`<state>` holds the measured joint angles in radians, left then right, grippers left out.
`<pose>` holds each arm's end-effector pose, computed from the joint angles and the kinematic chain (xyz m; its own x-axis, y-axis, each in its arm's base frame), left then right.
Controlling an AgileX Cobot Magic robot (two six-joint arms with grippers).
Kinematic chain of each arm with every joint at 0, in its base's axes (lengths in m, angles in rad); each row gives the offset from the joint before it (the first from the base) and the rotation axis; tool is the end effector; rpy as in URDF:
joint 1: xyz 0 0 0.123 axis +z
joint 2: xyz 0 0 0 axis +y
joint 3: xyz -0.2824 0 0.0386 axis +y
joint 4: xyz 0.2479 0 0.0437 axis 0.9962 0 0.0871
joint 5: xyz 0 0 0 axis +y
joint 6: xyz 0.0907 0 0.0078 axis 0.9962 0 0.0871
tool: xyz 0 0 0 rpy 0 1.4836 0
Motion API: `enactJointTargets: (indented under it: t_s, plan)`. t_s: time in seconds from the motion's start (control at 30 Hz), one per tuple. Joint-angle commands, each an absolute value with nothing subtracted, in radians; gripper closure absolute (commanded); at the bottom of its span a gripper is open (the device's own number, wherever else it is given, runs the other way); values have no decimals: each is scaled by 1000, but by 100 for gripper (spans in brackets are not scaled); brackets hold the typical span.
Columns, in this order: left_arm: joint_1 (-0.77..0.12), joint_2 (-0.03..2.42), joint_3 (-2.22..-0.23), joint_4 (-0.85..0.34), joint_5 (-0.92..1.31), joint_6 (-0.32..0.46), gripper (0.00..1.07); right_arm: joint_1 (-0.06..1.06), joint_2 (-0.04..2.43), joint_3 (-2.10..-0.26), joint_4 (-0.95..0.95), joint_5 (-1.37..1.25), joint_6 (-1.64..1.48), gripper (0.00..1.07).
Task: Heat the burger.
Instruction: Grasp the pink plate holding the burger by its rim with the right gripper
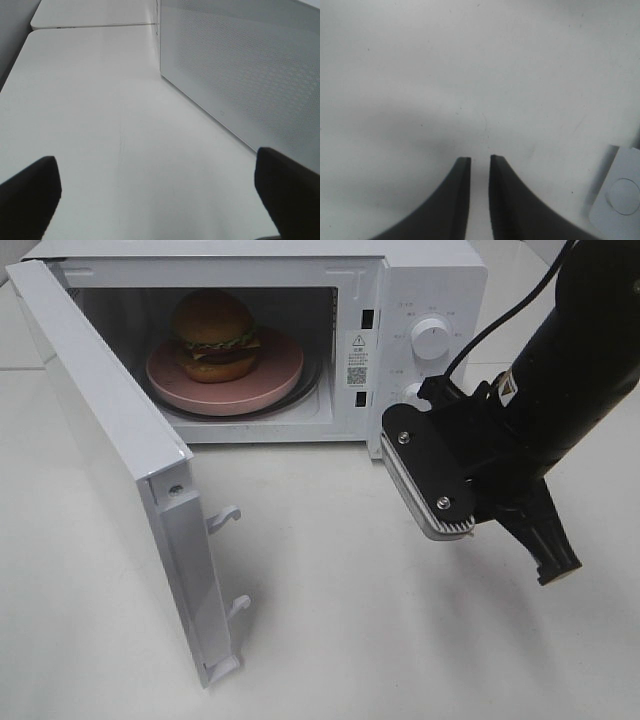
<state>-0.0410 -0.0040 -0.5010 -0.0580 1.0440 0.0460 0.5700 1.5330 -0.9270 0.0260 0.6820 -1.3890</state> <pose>-0.0052 -0.0044 0.2789 -0.4341 0.0346 -0.9002 0.0933 0.9956 -0.0067 0.2428 0.1574 0.2165 0.3760 -0.9225 -0.0875 -0.8782 -0.3246 -0.3514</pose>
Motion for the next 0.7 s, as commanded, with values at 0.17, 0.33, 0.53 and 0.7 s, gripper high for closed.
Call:
enactJointTargets:
  t_s: [0.17,0.33,0.53,0.7]
  plan:
    - [-39,-25,-497,-56,1038,38,3,573,1524,-933,-46,645,-1384,59]
    - [-39,-25,-497,-56,1038,38,3,573,1528,-952,-46,632,-1320,27]
    - [-39,-25,-497,-56,1038,38,3,573,1528,-1017,-87,642,-1213,5]
    - [-39,-25,-497,-56,1038,38,3,584,1539,-1060,-100,635,-1205,6]
